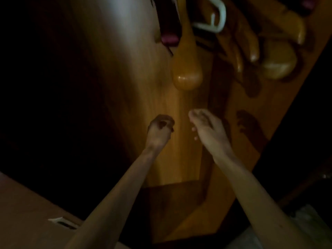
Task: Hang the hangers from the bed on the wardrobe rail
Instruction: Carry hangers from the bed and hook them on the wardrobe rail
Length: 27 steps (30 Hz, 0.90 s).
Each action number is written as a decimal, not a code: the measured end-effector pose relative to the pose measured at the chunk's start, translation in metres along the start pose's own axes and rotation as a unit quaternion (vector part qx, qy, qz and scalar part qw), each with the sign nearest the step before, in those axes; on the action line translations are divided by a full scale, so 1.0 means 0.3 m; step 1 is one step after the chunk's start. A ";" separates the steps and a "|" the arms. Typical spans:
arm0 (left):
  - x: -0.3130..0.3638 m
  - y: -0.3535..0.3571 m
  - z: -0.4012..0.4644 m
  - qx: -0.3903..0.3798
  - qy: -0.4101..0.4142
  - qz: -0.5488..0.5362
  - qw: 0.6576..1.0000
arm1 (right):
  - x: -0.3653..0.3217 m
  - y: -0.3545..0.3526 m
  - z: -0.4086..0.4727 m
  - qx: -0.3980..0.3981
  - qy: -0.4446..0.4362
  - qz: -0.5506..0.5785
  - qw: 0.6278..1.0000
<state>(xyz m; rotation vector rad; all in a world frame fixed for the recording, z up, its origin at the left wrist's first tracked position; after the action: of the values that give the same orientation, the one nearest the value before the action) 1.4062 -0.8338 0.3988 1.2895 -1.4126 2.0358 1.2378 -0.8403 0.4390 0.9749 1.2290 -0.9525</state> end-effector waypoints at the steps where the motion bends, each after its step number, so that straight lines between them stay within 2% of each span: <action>1: -0.064 0.057 -0.026 -0.032 -0.014 0.026 0.999 | 0.092 -0.019 -0.025 -0.008 0.038 -0.017 0.999; 5: -0.265 0.307 -0.152 -0.205 -0.048 0.127 0.969 | 0.460 -0.102 -0.156 -0.044 0.196 -0.051 0.978; 9: -0.453 0.530 -0.312 -0.349 -0.097 0.188 0.913 | 0.799 -0.180 -0.315 -0.065 0.313 -0.035 0.947; 13: -0.650 0.707 -0.452 -0.482 -0.099 0.219 0.842 | 1.057 -0.267 -0.471 -0.052 0.393 -0.103 0.912; 15: -0.722 0.765 -0.513 -0.517 -0.099 0.262 0.809 | 1.155 -0.317 -0.546 -0.032 0.430 -0.109 0.896; 18: -0.815 0.838 -0.593 -0.544 -0.092 0.307 0.775 | 1.260 -0.380 -0.673 -0.001 0.449 -0.130 0.884; 21: -0.899 0.898 -0.664 -0.585 -0.053 0.346 0.732 | 1.345 -0.448 -0.801 0.073 0.489 -0.118 0.861; 27: -1.006 0.999 -0.819 -0.653 0.110 0.466 0.587 | 1.478 -0.537 -1.105 0.221 0.569 -0.096 0.786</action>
<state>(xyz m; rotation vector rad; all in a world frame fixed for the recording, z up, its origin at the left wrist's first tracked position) 1.2370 -0.6909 -0.0394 -0.4588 -2.7893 0.6638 1.0277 -0.5971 -0.0397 1.9866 2.1825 -0.7937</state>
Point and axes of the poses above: each hand's wrist, its own z-axis towards the middle knuckle, its own y-axis out of the palm, x = y × z, the point moved 4 cm from there along z, towards the middle knuckle, and after that the axes turned 14 degrees about z, right-handed, at the moved point
